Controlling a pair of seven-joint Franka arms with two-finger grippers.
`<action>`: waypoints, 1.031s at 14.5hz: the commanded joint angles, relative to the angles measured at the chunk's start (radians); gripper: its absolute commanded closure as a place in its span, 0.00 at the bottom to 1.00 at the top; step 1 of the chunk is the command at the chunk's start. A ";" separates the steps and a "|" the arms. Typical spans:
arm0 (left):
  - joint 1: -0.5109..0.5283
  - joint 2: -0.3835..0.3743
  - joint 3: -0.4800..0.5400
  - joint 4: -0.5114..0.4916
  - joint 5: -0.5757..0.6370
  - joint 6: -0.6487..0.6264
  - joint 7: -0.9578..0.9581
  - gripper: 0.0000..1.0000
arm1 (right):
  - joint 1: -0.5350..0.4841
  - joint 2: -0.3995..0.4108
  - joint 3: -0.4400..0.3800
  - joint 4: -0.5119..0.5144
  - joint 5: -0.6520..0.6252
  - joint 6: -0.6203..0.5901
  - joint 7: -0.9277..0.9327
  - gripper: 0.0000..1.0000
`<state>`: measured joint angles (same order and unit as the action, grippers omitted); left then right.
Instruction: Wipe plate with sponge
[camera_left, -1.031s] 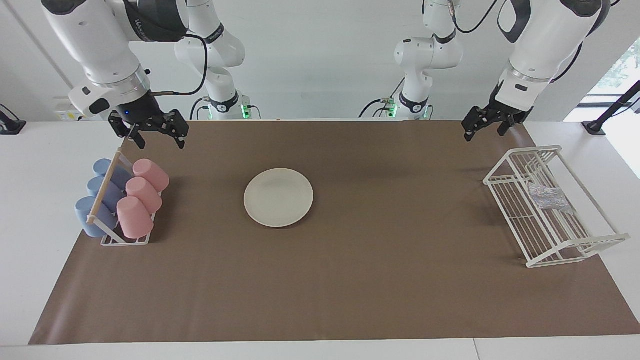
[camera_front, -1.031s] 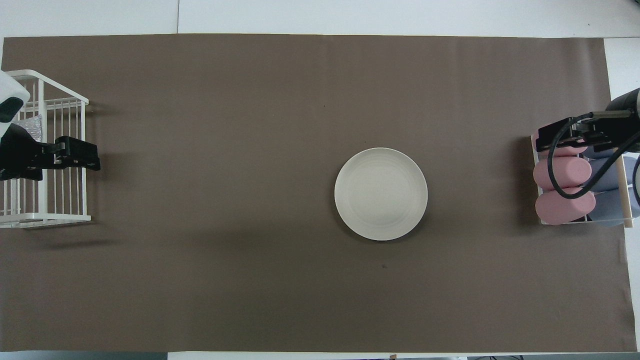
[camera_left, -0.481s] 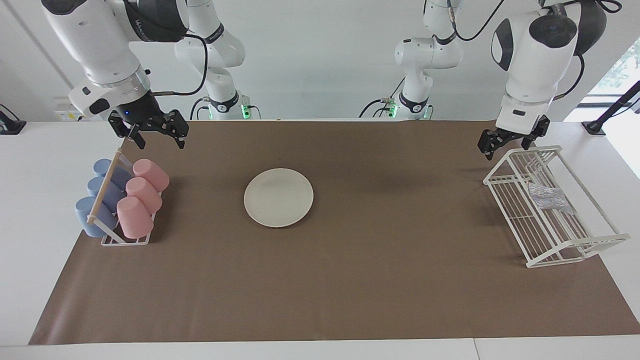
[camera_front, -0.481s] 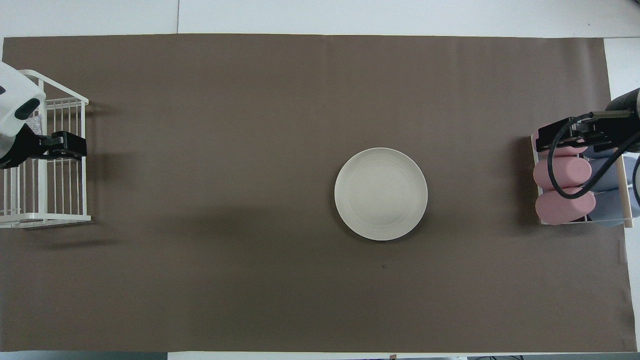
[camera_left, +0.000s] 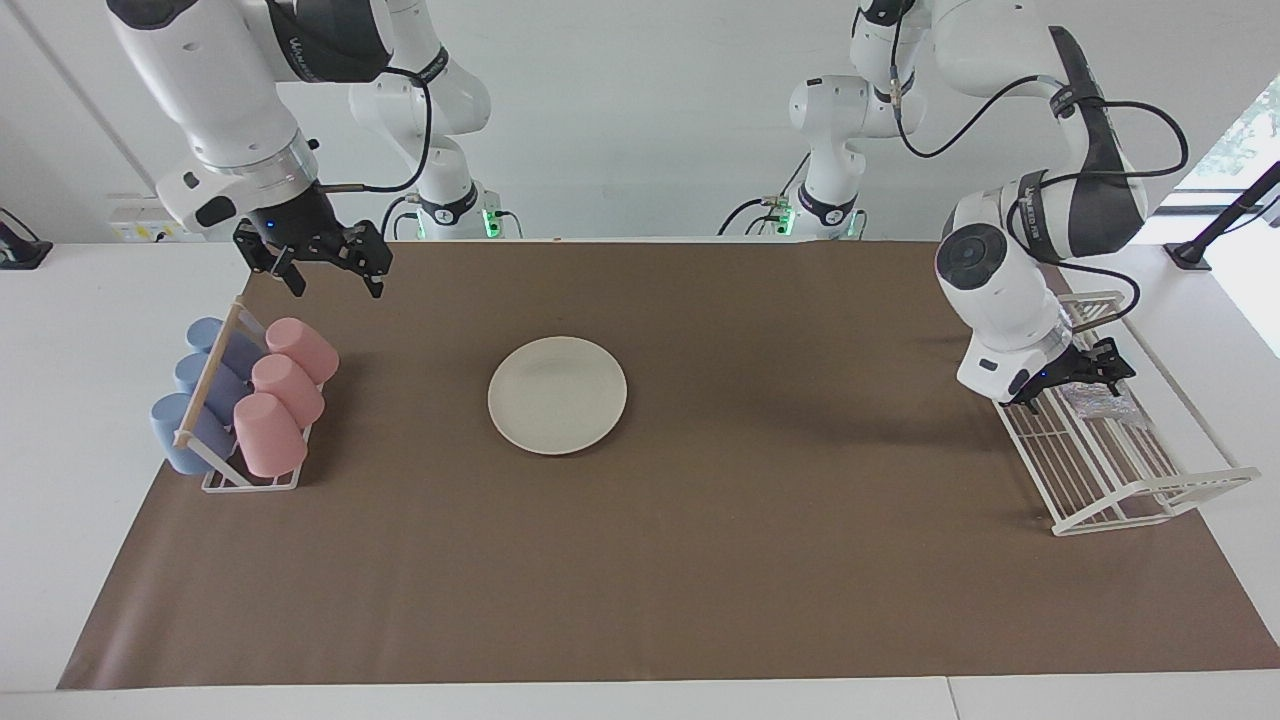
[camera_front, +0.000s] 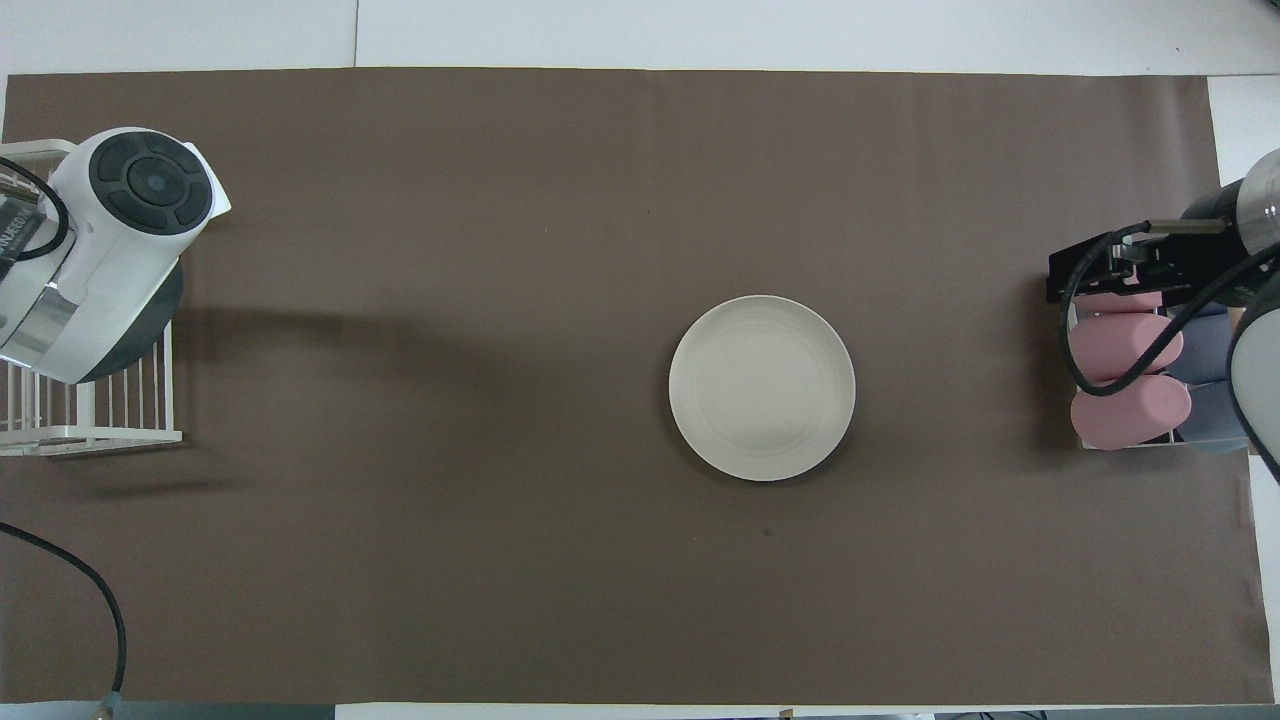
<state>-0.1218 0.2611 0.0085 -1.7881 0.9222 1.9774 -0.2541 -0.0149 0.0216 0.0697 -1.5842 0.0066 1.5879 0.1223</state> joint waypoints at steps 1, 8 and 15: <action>0.045 0.015 0.005 -0.013 0.057 0.067 -0.047 0.00 | 0.000 -0.017 0.004 -0.014 0.012 -0.006 0.020 0.00; 0.050 0.013 0.002 -0.014 0.047 0.035 -0.179 0.00 | 0.015 -0.023 0.016 -0.022 0.012 -0.006 0.068 0.00; 0.042 0.010 0.001 -0.011 0.043 -0.009 -0.266 0.20 | 0.016 -0.031 0.019 -0.039 0.012 0.001 0.076 0.00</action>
<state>-0.0715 0.2888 0.0099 -1.7873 0.9565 1.9929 -0.4985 0.0065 0.0199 0.0810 -1.5896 0.0066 1.5861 0.1737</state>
